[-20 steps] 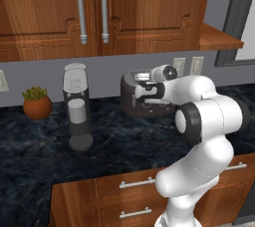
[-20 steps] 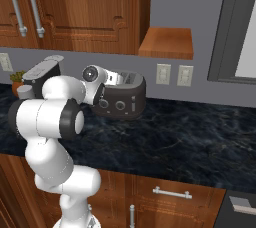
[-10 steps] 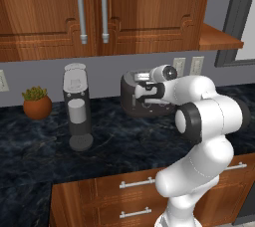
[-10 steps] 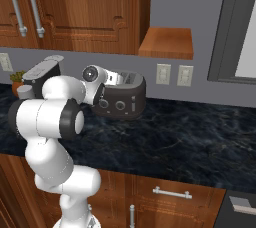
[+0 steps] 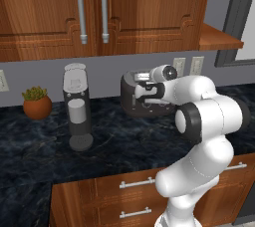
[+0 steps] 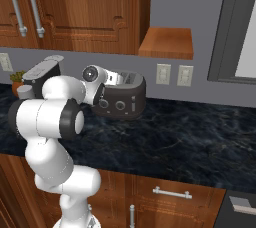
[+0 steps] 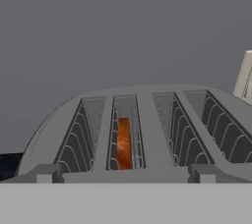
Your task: Start the toaster. Once the lever pops up, take the bread to the plate on the dining counter.
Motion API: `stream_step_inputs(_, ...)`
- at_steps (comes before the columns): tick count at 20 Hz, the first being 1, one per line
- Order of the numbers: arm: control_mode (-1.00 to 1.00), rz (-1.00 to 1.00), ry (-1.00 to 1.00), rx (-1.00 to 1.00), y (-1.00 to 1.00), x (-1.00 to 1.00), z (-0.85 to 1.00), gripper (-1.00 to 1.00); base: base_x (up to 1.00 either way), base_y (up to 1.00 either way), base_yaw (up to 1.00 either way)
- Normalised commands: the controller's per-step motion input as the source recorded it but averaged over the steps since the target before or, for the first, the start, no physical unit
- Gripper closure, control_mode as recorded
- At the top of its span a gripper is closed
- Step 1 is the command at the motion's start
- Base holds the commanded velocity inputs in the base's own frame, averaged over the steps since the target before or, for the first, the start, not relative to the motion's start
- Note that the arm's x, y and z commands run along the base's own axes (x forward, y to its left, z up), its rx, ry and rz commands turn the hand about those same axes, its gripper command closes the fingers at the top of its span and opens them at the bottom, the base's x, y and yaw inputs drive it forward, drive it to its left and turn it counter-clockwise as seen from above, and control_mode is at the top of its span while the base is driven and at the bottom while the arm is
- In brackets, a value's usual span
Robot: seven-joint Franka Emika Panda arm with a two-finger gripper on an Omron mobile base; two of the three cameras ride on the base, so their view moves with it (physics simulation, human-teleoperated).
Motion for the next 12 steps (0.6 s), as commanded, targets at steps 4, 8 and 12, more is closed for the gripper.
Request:
stream_step_inputs(4, -1.00, 0.00, 0.00, 0.00, 0.00, 0.00, 0.00, -1.00, 0.00, 0.00, 0.00)
stream_step_inputs(8, -1.00, 0.00, 0.00, 0.00, 0.00, 0.00, 0.00, -1.00, 0.00, 0.00, 0.00)
stream_step_inputs(12, -1.00, 0.00, 0.00, 0.00, 0.00, 0.00, 0.00, -1.00, 0.00, 0.00, 0.00)
